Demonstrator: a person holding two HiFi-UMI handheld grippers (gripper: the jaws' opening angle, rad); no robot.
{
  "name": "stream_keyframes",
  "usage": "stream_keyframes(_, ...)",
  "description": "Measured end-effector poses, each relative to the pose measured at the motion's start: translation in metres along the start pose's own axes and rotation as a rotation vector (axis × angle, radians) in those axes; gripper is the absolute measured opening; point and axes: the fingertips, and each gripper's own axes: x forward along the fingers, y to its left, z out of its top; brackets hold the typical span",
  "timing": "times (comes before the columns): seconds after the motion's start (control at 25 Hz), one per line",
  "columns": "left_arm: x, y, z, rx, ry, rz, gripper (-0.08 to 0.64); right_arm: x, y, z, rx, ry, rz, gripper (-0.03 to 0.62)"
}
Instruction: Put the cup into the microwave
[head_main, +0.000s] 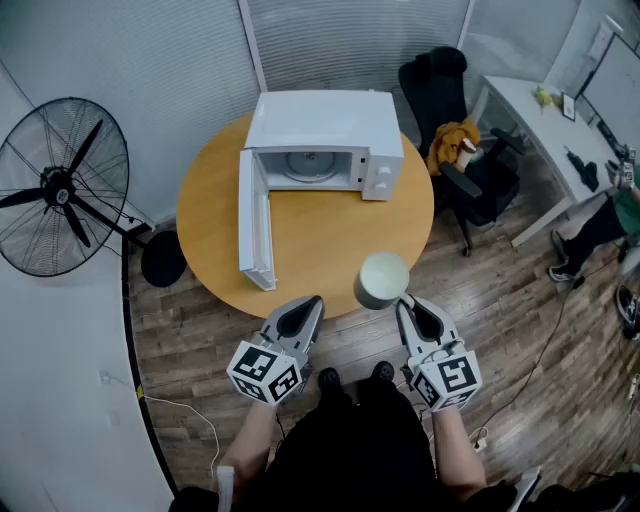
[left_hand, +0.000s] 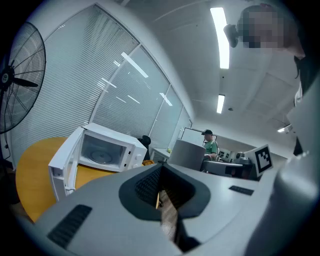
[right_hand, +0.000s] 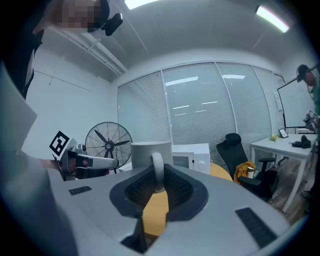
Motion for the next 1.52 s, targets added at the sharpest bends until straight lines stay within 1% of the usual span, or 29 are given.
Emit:
stream_keyframes(0.24,-0.002,-0.001,0.001,0.012,-0.002,0.000,-0.005,0.000,0.001,0.000,-0.001,-0.012,-0.001,0.055)
stream_keyframes(0.44,-0.002,0.000,0.003,0.015,-0.007,-0.007,-0.005,0.001,0.002,0.000,0.076,-0.027,0.012,0.057)
stream_keyframes(0.6,-0.003,-0.002,-0.003,0.035,0.009,-0.021,-0.005,0.002,0.006,-0.003,0.058,-0.021,0.005,0.055)
stream_keyframes(0.8,-0.007,-0.005,-0.006,0.031,0.017,-0.044,-0.005,0.002,0.012,-0.007,0.070,-0.023,0.000,0.055)
stream_keyframes(1.0,-0.004,-0.004,-0.008,0.019,0.020,-0.048,-0.005,0.005,0.012,-0.010,0.069,-0.019,0.000,0.055)
stream_keyframes(1.24,0.011,0.007,-0.009,0.015,0.030,-0.026,-0.005,0.022,-0.002,-0.012,0.060,-0.019,0.020,0.055)
stream_keyframes(1.52,0.040,0.034,0.004,0.020,0.025,0.037,-0.005,0.067,-0.026,-0.005,0.057,-0.003,0.070,0.057)
